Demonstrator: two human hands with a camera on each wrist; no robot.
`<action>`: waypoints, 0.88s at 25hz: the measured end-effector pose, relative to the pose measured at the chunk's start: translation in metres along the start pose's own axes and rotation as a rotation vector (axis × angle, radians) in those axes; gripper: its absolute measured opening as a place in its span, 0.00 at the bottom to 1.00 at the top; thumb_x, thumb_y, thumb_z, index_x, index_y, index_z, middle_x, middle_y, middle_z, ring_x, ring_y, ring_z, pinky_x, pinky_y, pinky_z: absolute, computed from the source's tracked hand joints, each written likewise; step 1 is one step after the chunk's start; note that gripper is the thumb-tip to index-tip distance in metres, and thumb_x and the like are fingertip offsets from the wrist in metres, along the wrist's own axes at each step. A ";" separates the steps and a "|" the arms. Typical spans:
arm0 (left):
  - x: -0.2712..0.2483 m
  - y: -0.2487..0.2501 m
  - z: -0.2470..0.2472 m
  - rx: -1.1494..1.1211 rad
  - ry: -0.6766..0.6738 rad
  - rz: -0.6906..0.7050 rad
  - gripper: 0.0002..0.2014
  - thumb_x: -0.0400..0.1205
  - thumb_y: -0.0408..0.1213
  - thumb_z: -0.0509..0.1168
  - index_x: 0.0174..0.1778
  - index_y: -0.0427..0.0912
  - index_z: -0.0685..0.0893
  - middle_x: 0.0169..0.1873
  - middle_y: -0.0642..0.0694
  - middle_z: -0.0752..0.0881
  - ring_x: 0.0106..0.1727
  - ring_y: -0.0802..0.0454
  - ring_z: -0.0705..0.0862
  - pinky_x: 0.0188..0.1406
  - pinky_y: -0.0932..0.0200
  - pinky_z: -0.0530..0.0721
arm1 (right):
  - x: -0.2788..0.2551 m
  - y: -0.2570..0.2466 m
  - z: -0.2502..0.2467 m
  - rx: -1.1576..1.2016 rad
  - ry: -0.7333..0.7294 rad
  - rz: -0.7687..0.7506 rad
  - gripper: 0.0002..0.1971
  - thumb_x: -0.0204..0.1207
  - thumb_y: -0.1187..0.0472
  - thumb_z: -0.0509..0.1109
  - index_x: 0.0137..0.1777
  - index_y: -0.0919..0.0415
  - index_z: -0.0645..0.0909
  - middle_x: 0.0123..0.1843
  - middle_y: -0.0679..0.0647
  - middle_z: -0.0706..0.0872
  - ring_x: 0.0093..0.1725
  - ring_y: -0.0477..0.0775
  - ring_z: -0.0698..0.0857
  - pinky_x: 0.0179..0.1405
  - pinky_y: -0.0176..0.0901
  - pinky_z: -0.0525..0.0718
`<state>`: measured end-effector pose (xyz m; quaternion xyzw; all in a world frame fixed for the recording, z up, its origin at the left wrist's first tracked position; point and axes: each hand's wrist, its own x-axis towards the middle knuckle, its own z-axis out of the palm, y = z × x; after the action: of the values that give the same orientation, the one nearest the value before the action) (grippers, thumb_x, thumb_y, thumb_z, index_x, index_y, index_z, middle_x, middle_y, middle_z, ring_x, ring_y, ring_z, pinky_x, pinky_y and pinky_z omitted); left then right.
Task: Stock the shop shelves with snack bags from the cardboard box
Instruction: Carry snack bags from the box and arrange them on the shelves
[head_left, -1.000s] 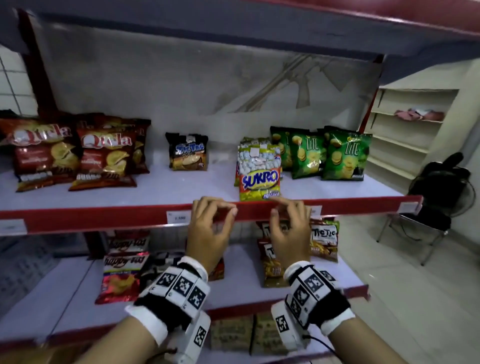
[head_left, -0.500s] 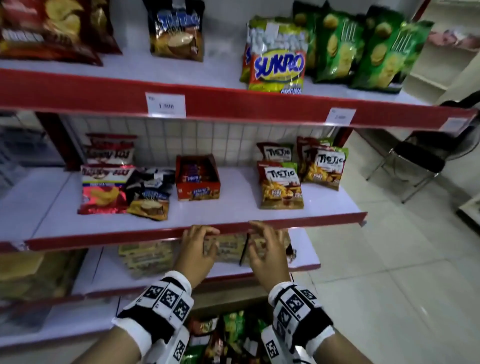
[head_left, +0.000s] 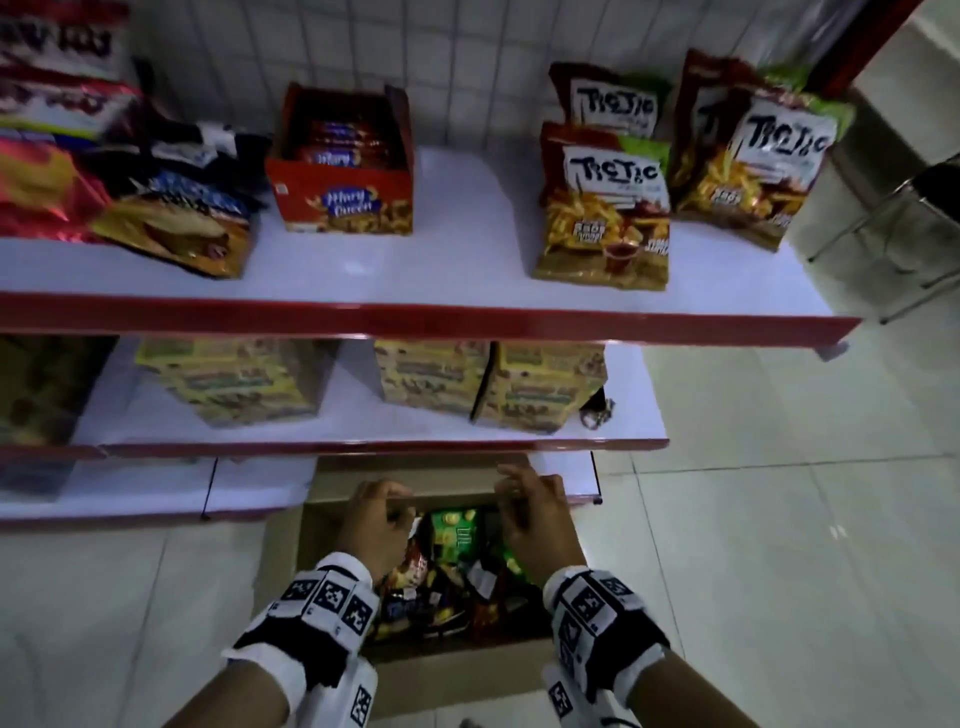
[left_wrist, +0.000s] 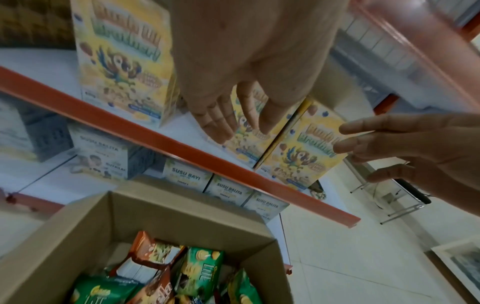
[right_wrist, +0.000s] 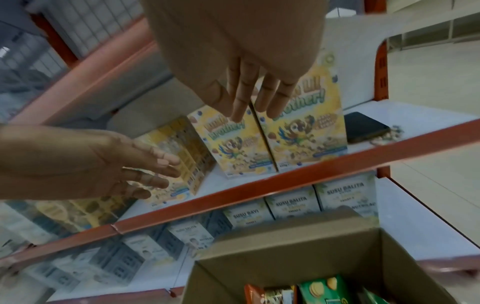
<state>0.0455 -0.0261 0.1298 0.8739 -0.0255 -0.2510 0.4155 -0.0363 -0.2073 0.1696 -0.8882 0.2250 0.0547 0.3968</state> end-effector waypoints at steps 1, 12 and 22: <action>0.007 -0.012 0.012 -0.014 0.002 -0.018 0.07 0.78 0.25 0.67 0.50 0.35 0.84 0.56 0.35 0.81 0.55 0.36 0.84 0.61 0.47 0.81 | 0.006 0.016 0.009 -0.005 -0.009 0.016 0.22 0.76 0.66 0.65 0.68 0.47 0.75 0.54 0.48 0.73 0.56 0.56 0.81 0.63 0.44 0.79; 0.118 -0.185 0.146 -0.010 -0.094 -0.067 0.09 0.81 0.30 0.65 0.56 0.38 0.82 0.59 0.39 0.83 0.57 0.45 0.83 0.62 0.55 0.78 | 0.094 0.202 0.176 -0.165 -0.165 0.064 0.13 0.76 0.66 0.66 0.60 0.61 0.81 0.56 0.60 0.87 0.61 0.61 0.81 0.62 0.40 0.74; 0.200 -0.258 0.175 0.234 -0.236 0.131 0.11 0.81 0.36 0.68 0.57 0.36 0.83 0.47 0.42 0.84 0.48 0.48 0.81 0.49 0.63 0.73 | 0.128 0.235 0.312 -0.508 -0.814 -0.224 0.13 0.77 0.58 0.71 0.60 0.58 0.85 0.61 0.53 0.86 0.54 0.52 0.82 0.41 0.32 0.76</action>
<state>0.0974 -0.0328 -0.2369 0.8774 -0.1598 -0.3194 0.3204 -0.0012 -0.1623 -0.2376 -0.8821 -0.0659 0.4075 0.2270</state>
